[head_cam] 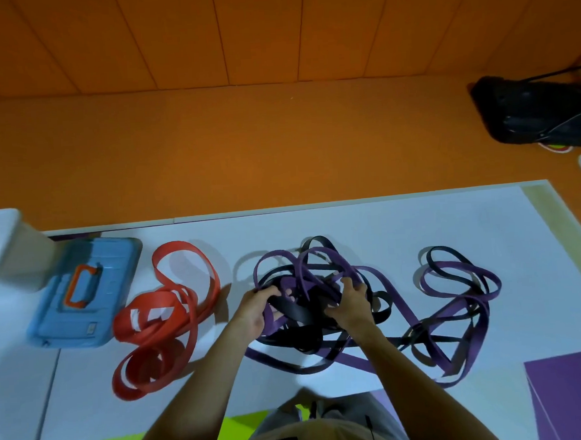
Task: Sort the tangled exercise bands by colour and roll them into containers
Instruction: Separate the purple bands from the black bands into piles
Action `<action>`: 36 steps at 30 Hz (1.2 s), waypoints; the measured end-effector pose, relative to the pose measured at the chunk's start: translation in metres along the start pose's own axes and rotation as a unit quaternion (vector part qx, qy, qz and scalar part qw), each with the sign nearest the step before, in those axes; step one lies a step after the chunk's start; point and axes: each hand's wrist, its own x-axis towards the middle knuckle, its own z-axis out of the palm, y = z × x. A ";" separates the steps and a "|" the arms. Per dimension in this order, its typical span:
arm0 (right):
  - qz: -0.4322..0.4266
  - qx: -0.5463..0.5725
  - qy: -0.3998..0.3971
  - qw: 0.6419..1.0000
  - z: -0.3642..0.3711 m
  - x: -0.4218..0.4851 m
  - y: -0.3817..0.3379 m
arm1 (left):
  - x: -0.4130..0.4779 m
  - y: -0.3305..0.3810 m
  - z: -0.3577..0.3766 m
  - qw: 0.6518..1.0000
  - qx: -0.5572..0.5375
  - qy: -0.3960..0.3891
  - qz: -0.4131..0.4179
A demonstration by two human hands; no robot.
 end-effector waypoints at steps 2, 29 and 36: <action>0.007 -0.043 0.001 0.999 0.003 0.003 -0.003 | -0.003 -0.001 0.001 0.999 0.034 -0.004 0.003; -0.146 0.074 -0.101 0.981 0.015 0.011 -0.032 | -0.008 -0.002 -0.008 0.929 0.321 -0.066 0.175; -0.122 0.041 0.001 0.992 -0.025 0.018 -0.043 | -0.023 0.014 -0.018 0.928 0.322 0.056 0.182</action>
